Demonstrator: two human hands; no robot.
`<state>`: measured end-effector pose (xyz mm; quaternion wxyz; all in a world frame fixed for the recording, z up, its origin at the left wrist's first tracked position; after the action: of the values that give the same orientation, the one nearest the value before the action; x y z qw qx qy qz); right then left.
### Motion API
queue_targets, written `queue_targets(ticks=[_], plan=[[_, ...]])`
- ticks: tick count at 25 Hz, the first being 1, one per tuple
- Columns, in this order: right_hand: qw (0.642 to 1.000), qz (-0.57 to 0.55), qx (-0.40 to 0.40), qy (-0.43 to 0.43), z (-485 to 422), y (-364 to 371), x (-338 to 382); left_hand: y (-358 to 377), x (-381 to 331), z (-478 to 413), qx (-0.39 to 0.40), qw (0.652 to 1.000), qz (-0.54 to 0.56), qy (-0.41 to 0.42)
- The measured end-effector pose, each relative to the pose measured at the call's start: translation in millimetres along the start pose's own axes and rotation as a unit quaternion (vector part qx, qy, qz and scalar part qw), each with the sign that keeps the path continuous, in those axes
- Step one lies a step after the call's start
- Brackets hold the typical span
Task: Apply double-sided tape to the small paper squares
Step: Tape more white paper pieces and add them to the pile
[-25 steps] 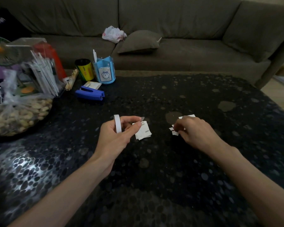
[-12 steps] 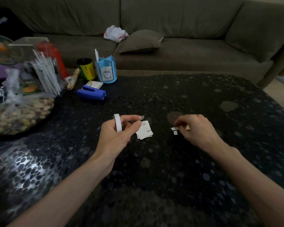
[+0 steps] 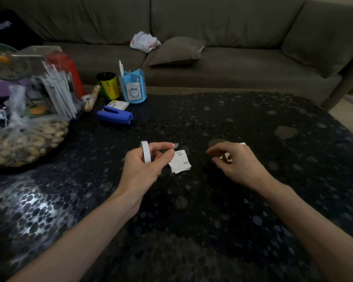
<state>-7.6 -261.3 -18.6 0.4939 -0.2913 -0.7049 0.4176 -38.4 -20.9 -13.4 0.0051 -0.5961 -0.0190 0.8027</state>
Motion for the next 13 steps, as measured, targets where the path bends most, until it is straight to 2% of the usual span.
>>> queue_targets(ticks=[3,6,13], plan=[[0.995,-0.005,0.009,-0.095,-3.6,26.9,22.3,-5.0,1.8,-1.3,-0.007,1.000,-0.006,-0.004],[0.988,0.040,0.020,-0.150,-9.2,53.3,40.8,-9.5,3.7,-2.3,-0.020,1.000,-0.004,-0.017],[0.953,0.175,-0.049,-0.241,-6.5,60.8,56.8,-10.3,2.7,-2.8,-0.022,1.000,-0.002,-0.015]])
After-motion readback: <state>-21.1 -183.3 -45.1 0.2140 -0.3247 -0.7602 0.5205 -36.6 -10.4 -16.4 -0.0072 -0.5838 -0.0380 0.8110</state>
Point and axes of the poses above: each hand's wrist, its own z-axis away from the middle knuckle, its own y-axis out of the palm, x = y × z, the point moved 5 cm from there along -z, towards the middle knuckle, and after that the axes turned 12 degrees about -y, right-handed, at the moved point
